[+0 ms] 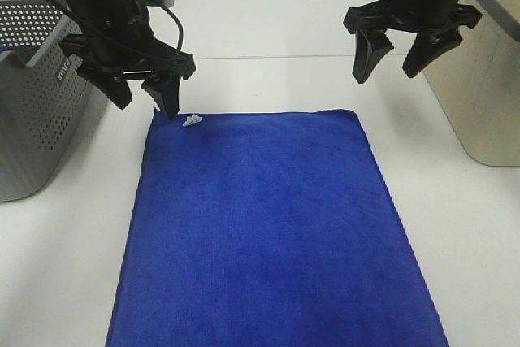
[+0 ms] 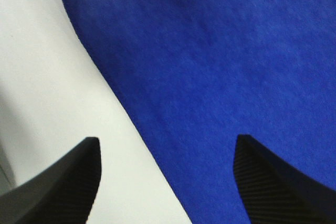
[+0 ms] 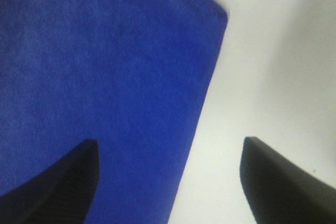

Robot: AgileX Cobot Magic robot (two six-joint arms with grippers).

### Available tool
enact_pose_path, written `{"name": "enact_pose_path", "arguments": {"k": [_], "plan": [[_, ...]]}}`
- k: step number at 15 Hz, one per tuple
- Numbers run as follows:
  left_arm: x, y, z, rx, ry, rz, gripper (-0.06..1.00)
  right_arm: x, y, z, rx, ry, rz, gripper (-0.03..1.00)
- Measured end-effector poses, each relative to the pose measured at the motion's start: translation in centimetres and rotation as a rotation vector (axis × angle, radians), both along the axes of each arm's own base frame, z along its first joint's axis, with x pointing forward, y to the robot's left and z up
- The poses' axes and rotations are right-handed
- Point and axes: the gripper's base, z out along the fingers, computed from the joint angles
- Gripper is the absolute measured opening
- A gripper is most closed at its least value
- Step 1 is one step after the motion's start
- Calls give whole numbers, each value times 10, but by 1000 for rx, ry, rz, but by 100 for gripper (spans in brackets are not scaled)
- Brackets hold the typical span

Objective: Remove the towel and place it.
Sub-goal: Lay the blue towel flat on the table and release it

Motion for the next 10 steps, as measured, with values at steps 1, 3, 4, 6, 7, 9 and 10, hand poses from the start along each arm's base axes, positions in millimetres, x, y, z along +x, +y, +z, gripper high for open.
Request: {"name": "enact_pose_path", "arguments": {"k": [1,3,4,6,7,9,10], "plan": [[11,5,-7,0,4,25,67,11,3,-8,-1,-1,6,73],[30,14,-26,8,21,60,67,28,4,-28,-9,24,21,73],[37,18,-35,15,30,71,67,34,1,-37,-3,46,11,73],[45,20,-55,37,36,72,67,45,-17,-53,9,60,-34,73],[48,19,-61,39,29,75,67,51,-24,-61,13,57,-57,73],[52,19,-73,35,17,106,67,58,-28,-78,29,71,-72,73],[54,18,-77,28,6,128,67,60,-26,-88,47,83,-70,73]]}}
